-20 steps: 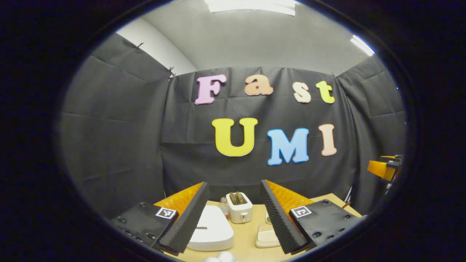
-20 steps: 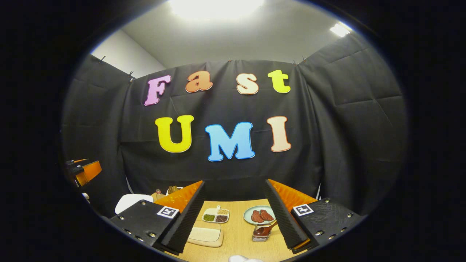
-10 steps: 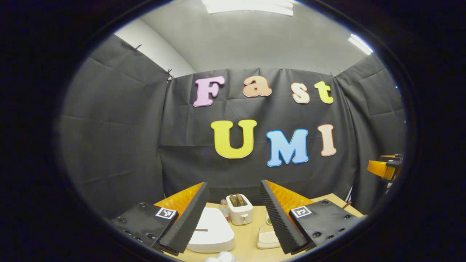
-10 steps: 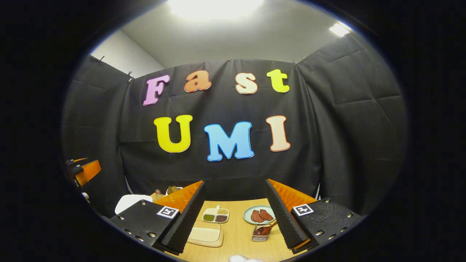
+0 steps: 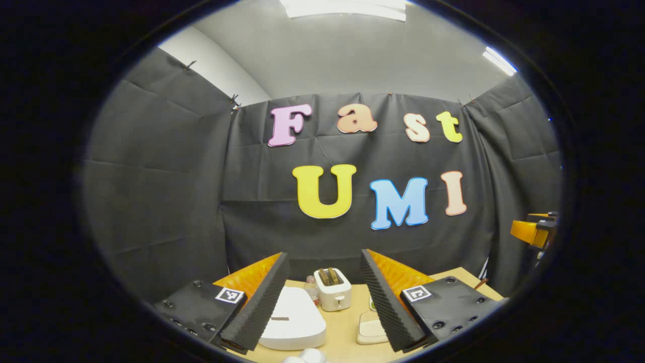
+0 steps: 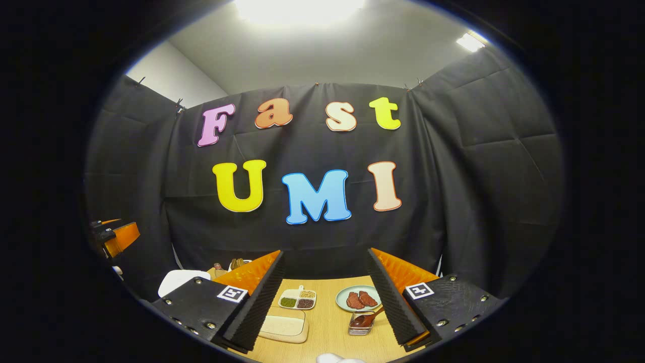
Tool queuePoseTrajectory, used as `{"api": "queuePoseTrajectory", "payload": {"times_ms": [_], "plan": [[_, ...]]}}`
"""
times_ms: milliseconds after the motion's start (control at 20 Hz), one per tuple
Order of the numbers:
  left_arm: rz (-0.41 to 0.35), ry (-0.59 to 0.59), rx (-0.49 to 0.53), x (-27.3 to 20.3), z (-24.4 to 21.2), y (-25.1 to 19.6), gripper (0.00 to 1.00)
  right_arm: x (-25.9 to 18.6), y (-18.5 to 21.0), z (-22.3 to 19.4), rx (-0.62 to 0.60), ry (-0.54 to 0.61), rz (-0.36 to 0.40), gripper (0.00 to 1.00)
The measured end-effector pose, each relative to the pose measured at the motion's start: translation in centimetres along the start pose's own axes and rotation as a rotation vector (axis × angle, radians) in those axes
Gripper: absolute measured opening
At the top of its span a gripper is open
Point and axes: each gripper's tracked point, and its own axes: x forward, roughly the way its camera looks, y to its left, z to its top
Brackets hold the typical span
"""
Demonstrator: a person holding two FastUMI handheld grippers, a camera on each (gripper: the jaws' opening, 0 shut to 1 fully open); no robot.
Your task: Close the left gripper, press the button to open the rice cooker; take a wooden spoon from the chopstick holder with the right hand, scoop a spoonful of rice and pour it into the rice cooker, then put the wooden spoon back into the chopstick holder.
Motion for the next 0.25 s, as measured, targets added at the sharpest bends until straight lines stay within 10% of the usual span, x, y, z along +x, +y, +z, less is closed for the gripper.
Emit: {"api": "queuePoseTrajectory", "payload": {"times_ms": [250], "plan": [[0.001, 0.000, -0.005, 0.05, 0.15, 0.06, 0.99, 0.00, -0.02, 0.00, 0.001, 0.001, 0.000, 0.98]]}}
